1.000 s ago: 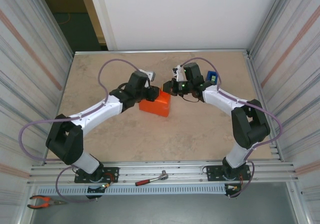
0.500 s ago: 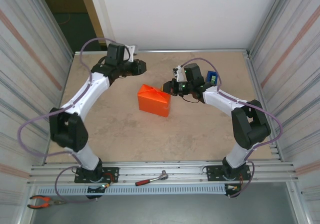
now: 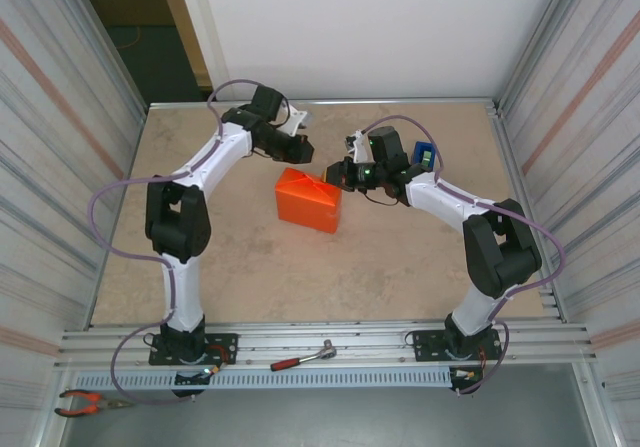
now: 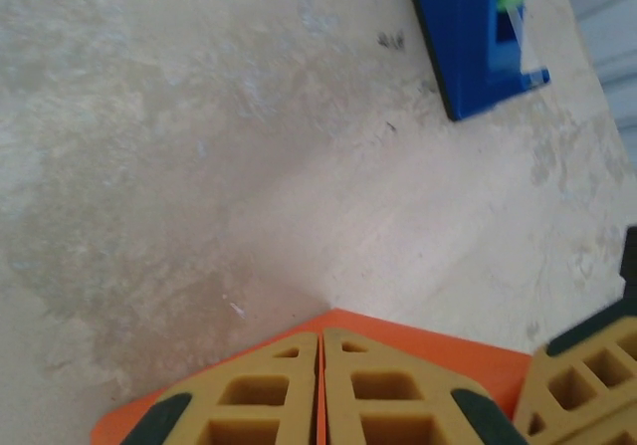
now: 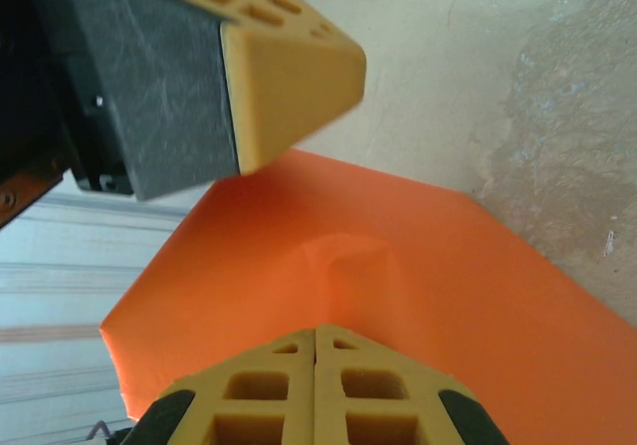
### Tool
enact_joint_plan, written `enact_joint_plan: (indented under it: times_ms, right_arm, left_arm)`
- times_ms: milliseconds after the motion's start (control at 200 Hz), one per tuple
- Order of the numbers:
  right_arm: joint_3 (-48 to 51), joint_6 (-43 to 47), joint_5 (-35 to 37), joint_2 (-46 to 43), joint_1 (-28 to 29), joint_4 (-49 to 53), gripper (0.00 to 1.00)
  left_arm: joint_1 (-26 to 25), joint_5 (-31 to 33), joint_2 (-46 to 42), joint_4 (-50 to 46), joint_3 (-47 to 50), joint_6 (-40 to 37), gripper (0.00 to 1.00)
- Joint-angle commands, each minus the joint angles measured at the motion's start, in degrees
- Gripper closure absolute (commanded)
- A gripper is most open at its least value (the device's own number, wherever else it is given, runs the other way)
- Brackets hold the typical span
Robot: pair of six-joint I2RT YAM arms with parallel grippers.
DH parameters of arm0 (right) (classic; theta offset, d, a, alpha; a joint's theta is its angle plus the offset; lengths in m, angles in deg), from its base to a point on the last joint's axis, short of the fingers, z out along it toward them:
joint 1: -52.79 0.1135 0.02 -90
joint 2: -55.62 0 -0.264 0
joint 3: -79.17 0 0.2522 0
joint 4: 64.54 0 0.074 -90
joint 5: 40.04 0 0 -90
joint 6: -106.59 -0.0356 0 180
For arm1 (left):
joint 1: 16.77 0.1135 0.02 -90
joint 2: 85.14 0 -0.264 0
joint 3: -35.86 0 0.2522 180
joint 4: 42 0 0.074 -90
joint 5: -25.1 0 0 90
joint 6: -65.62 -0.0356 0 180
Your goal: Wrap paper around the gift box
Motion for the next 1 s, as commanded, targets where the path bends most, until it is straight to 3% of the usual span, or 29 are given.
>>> enact_joint_plan:
  times_ms: [0,591,992]
  right_arm:
    - [3.5,1.62,1.59,2.41,0.91,10.92,1.0]
    - [3.81,1.97,1.26,1.77,0.09,11.18,1.0]
    - [-3.06,3.15,-0.51,0.93,-0.18,14.67,1.0]
  left_arm:
    - [0.02,-2.19,-1.63,-5.45,-1.16,-5.6,0.89]
    - [-0.15,-2.41,-6.64,-11.68,3.84,-12.91,0.91]
    - [-0.24,2.39,-8.28,-12.13,8.86,-12.81,0.95]
